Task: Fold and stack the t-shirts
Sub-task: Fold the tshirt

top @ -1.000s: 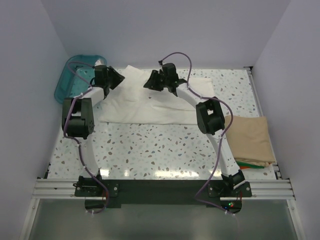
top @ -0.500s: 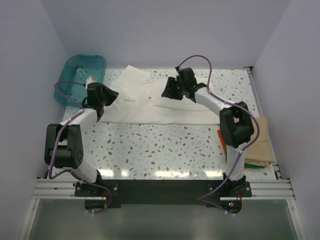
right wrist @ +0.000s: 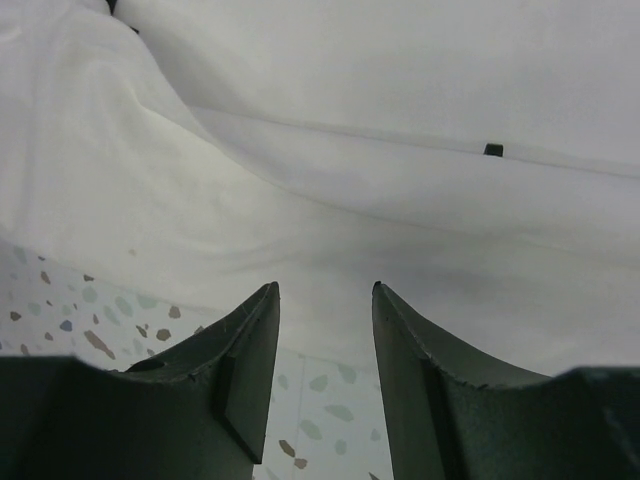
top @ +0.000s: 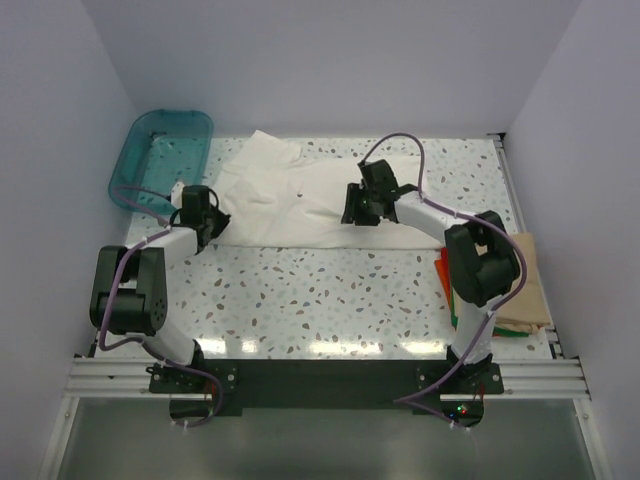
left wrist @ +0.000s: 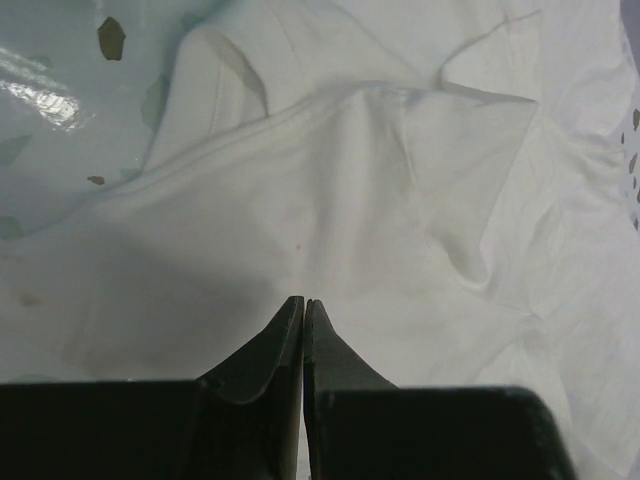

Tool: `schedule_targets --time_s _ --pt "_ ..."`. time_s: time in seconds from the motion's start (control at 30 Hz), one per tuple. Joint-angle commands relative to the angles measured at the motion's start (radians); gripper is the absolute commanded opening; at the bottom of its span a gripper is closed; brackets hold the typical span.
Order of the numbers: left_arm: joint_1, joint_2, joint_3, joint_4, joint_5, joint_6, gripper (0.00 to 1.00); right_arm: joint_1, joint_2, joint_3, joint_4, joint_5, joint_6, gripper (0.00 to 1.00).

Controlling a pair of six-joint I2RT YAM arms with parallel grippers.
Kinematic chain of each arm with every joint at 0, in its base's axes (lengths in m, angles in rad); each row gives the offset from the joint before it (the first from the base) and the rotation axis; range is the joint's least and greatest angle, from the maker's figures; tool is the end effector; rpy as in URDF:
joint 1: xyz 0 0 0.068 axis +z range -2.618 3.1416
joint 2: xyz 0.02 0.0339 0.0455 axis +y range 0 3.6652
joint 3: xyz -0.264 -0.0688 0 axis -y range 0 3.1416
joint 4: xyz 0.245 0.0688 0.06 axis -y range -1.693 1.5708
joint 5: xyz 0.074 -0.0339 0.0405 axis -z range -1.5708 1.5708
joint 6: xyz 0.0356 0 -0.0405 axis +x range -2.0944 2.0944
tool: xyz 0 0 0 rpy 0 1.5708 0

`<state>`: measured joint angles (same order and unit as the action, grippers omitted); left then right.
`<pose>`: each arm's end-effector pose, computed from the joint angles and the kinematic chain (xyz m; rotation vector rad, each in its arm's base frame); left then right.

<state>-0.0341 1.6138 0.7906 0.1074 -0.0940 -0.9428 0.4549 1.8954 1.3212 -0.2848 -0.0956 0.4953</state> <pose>0.3244 -0.0077 0.1666 -1.0605 2.0583 -0.3988 0.3704 0.1849 0.1982 0.0060 2.4994 0.5312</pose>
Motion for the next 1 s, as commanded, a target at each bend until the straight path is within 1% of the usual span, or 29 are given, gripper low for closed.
schedule_targets --time_s 0.0,0.17,0.3,0.33,0.43,0.7,0.73,0.9,0.97 --pt "0.000 0.011 -0.005 -0.047 -0.104 -0.013 0.07 0.008 0.043 0.055 -0.034 0.053 -0.038 0.45" --pt "0.008 0.023 -0.024 -0.064 -0.136 -0.027 0.07 0.008 0.085 0.091 -0.056 0.072 -0.047 0.45" --pt "0.016 0.034 -0.031 -0.063 -0.131 -0.031 0.07 0.007 0.140 0.162 -0.094 0.092 -0.054 0.45" --pt "0.020 0.035 -0.031 -0.064 -0.130 -0.031 0.07 0.007 0.148 0.176 -0.114 0.133 -0.057 0.45" --pt "0.028 0.038 -0.033 -0.071 -0.131 -0.031 0.07 0.004 0.175 0.229 -0.145 0.175 -0.060 0.45" --pt "0.034 0.026 -0.037 -0.086 -0.128 -0.028 0.07 -0.050 0.235 0.363 -0.205 0.249 -0.072 0.46" --pt "0.055 0.026 -0.040 -0.084 -0.127 -0.027 0.07 -0.062 0.246 0.375 -0.206 0.254 -0.081 0.47" --pt "0.062 0.017 -0.042 -0.069 -0.086 -0.016 0.08 -0.094 0.289 0.466 -0.223 0.257 -0.106 0.54" --pt "0.066 -0.005 -0.047 -0.043 -0.053 -0.007 0.11 -0.111 0.286 0.478 -0.241 0.257 -0.109 0.58"
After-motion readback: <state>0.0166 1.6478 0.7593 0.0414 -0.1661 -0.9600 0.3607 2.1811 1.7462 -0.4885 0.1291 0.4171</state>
